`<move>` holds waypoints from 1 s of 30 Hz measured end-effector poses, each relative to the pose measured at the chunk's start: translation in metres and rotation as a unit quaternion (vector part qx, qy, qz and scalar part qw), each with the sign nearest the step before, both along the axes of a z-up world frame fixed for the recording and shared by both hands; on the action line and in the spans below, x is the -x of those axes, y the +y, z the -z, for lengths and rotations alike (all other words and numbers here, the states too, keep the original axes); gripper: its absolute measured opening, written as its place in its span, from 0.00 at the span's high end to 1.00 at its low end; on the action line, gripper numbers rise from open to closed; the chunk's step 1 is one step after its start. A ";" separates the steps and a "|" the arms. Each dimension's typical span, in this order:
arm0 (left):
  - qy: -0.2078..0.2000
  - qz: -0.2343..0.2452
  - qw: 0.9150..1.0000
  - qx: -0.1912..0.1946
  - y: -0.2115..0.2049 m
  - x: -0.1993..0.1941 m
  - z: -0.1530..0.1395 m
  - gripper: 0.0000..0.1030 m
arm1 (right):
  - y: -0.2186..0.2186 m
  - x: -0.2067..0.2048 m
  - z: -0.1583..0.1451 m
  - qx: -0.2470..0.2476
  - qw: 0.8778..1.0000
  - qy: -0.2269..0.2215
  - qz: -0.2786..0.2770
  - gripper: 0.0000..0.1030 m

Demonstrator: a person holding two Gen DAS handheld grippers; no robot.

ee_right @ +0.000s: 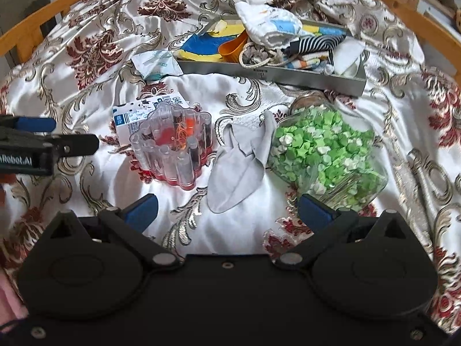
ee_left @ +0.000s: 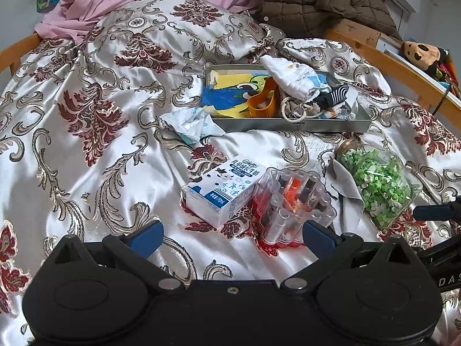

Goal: Organize soft objects
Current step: 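Move both open tools back over the remaining items on the bed, then lower the left tool to the white tissue while the right tool lowers to the grey cloth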

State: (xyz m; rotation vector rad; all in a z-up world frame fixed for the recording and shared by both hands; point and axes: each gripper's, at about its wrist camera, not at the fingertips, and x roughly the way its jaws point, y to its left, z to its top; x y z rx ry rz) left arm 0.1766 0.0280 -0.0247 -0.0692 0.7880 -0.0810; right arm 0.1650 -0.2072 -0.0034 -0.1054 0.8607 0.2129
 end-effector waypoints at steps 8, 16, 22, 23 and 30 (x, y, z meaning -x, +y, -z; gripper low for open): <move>-0.013 0.000 1.000 -0.019 0.000 -0.016 0.004 0.01 | -0.020 -0.023 0.013 -0.110 0.992 0.043 0.048 0.01; -0.021 0.000 1.000 -0.005 0.006 -0.029 0.004 0.01 | -0.037 -0.037 0.023 -0.190 0.975 0.046 0.106 0.00; -0.036 -0.004 0.999 0.005 0.011 -0.050 0.006 0.01 | -0.043 -0.047 0.039 -0.219 0.964 0.055 0.140 0.01; -0.038 -0.004 0.999 0.006 0.012 -0.054 0.007 0.01 | -0.044 -0.049 0.041 -0.226 0.961 0.057 0.147 0.01; -0.049 -0.003 0.999 0.020 0.016 -0.077 0.006 0.01 | -0.050 -0.058 0.064 -0.268 0.940 0.052 0.204 0.01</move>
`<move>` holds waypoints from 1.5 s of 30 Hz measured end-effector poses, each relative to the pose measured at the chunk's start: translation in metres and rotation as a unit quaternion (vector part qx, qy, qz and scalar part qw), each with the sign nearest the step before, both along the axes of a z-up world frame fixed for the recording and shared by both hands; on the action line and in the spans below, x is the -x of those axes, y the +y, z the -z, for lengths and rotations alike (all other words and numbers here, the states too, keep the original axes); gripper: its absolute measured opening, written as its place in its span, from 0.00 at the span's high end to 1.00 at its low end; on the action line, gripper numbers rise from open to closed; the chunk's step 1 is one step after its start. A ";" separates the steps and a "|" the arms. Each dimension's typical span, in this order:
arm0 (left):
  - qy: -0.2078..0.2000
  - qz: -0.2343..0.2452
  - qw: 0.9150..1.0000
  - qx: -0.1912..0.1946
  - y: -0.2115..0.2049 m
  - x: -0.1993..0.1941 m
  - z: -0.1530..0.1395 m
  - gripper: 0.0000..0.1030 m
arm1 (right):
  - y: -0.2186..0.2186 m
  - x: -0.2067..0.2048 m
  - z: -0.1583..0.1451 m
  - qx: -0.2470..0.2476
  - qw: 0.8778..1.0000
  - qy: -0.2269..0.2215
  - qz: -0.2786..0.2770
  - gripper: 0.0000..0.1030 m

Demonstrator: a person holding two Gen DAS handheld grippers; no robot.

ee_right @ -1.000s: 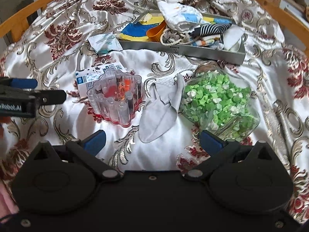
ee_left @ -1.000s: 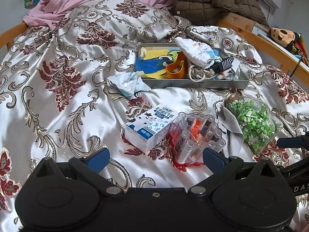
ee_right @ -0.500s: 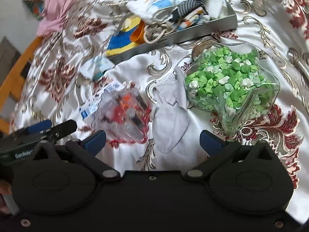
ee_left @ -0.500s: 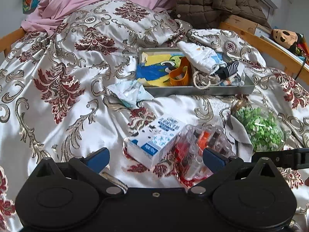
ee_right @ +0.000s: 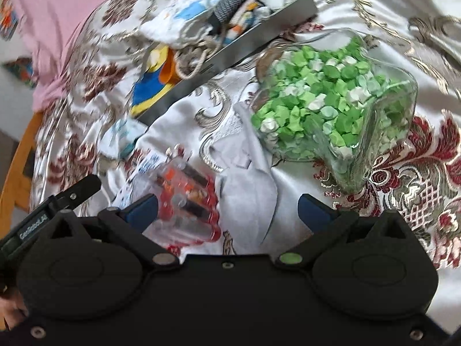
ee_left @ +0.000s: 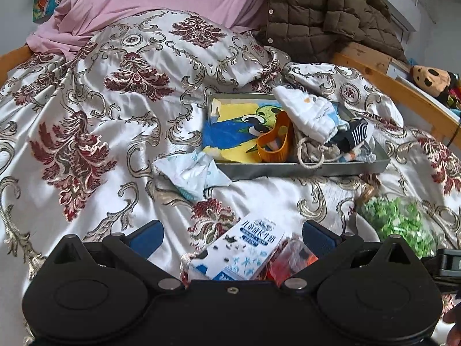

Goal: Organize soft objects
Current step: 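Lower the left tool to the white tissue while the right tool lowers to the grey cloth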

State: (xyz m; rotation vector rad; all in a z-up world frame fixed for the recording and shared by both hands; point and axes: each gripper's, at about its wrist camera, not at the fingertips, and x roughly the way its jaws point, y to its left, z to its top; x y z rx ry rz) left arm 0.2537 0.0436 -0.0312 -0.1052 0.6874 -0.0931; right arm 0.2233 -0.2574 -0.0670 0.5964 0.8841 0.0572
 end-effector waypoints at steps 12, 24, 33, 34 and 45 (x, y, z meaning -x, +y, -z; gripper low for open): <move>-0.002 0.013 1.000 -0.011 0.002 -0.014 0.008 0.01 | 0.018 -0.027 0.019 -0.016 0.999 -0.003 0.031 0.13; 0.006 -0.032 0.999 -0.001 0.027 -0.068 0.023 0.01 | 0.022 -0.048 0.023 -0.049 0.998 -0.018 0.042 0.39; 0.018 -0.044 0.998 0.032 0.033 -0.083 0.034 0.05 | 0.014 -0.059 0.025 -0.051 0.998 -0.028 0.037 0.47; 0.018 -0.045 0.998 0.035 0.034 -0.084 0.034 0.06 | 0.015 -0.062 0.025 -0.050 0.998 -0.027 0.039 0.49; 0.037 -0.049 0.996 0.063 0.037 -0.094 0.045 0.45 | 0.019 -0.064 0.019 -0.018 0.998 -0.031 0.052 0.63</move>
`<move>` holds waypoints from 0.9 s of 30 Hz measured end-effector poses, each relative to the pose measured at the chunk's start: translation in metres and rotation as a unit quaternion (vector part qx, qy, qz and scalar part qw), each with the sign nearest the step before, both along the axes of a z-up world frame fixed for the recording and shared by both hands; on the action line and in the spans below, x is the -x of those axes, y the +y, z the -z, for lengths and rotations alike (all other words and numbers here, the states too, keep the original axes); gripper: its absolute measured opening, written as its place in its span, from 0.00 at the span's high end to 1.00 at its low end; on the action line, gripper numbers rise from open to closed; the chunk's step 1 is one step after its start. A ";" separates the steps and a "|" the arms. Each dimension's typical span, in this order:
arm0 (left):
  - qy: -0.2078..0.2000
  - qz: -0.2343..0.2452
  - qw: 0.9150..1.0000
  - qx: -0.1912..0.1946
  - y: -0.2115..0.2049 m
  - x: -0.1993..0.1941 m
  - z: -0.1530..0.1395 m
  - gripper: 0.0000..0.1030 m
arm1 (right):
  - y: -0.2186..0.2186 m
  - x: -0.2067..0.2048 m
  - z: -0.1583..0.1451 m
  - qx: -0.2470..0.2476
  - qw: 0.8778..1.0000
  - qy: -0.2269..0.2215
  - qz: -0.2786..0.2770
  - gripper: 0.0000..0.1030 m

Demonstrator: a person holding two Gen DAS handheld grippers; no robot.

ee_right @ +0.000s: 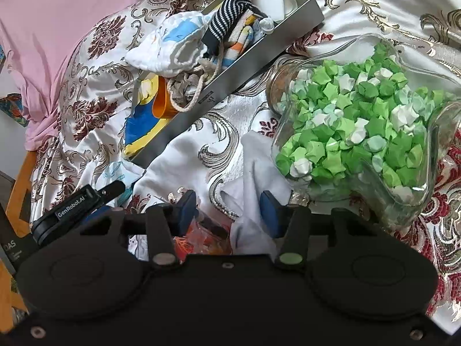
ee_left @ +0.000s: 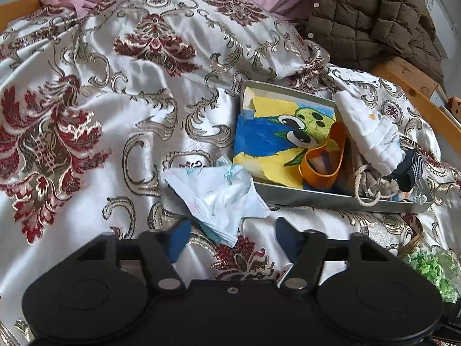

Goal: Organize soft objects
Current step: 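Lower the left tool to the white tissue while the right tool lowers to the grey cloth, then grasp the white tissue with the left tool while the right tool grasps the grey cloth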

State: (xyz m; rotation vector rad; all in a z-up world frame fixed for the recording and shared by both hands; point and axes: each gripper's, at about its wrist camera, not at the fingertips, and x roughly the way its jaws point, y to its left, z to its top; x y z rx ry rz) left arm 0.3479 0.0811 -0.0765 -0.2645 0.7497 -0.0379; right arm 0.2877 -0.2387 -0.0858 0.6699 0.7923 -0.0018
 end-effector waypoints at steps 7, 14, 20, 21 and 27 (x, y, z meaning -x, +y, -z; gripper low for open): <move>0.007 -0.006 1.000 0.008 0.005 -0.002 0.006 0.60 | -0.009 0.002 0.003 -0.004 1.000 0.001 0.005 0.67; 0.010 -0.016 1.000 0.016 0.011 -0.004 0.006 0.71 | -0.008 0.004 0.002 -0.002 1.000 0.000 0.004 0.67; 0.007 -0.018 1.000 0.017 0.010 -0.002 0.007 0.77 | -0.007 0.005 0.002 -0.005 1.000 0.000 0.007 0.73; 0.006 -0.015 1.000 0.017 0.009 -0.002 0.007 0.77 | -0.007 0.006 0.002 -0.005 1.000 0.000 0.008 0.74; 0.001 0.003 1.000 0.005 -0.003 0.004 0.004 0.78 | -0.009 0.009 0.004 -0.002 1.000 0.011 0.023 0.84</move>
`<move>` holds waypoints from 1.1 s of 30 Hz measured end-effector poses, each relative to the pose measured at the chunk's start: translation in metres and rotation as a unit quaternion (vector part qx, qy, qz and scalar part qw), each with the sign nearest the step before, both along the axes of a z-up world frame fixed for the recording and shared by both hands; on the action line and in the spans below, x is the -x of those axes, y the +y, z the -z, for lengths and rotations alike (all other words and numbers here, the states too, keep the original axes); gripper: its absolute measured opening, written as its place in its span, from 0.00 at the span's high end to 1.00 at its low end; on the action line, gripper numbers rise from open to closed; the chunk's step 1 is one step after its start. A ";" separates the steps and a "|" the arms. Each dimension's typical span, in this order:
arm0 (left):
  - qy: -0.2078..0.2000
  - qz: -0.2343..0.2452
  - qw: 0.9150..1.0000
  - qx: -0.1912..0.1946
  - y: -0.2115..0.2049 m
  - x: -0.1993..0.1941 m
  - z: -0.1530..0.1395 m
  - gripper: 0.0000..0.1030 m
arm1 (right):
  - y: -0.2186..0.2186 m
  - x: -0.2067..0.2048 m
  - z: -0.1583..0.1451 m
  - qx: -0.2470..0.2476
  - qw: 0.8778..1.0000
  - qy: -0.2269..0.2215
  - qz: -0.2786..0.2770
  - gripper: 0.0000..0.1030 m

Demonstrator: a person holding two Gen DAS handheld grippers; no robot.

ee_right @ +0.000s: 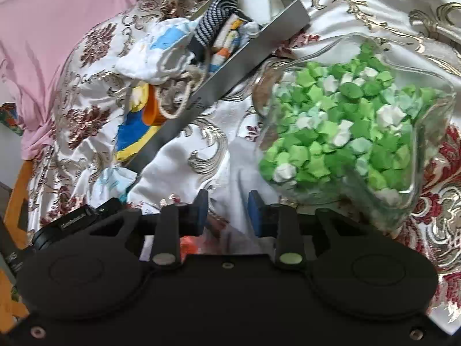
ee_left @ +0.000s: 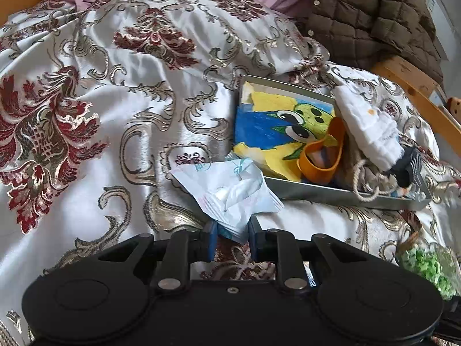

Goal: Organize soft objects
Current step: 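Grasp the white tissue with the left tool while the right tool grasps the grey cloth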

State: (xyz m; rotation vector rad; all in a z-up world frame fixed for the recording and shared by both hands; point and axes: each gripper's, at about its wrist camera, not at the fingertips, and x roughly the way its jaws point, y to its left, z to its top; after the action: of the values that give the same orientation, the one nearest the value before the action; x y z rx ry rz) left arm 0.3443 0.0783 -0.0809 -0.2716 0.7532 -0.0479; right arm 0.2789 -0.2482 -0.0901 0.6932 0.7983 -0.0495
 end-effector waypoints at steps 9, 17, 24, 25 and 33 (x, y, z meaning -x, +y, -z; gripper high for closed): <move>-0.004 0.017 1.000 -0.008 -0.009 0.008 -0.002 0.79 | -0.008 0.005 0.015 -0.032 0.999 0.037 0.011 0.86; 0.000 0.047 0.999 0.001 -0.023 0.019 -0.005 0.79 | -0.003 0.001 0.014 -0.033 0.999 0.035 0.007 0.92; -0.002 0.067 0.998 0.000 -0.037 0.029 -0.008 0.80 | -0.004 -0.001 0.010 -0.038 0.999 0.022 -0.001 0.96; -0.004 0.070 0.998 0.000 -0.038 0.030 -0.009 0.79 | -0.003 -0.001 0.008 -0.039 0.999 0.019 -0.004 0.97; -0.016 0.087 0.996 -0.003 -0.049 0.037 -0.018 0.80 | -0.004 -0.002 -0.003 -0.046 0.999 -0.006 -0.014 0.98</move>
State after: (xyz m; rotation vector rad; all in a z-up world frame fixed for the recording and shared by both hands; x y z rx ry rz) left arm 0.3072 0.0297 -0.0634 -0.1989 0.7445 -0.2146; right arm 0.2807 -0.2523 -0.0873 0.7679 0.8013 0.0162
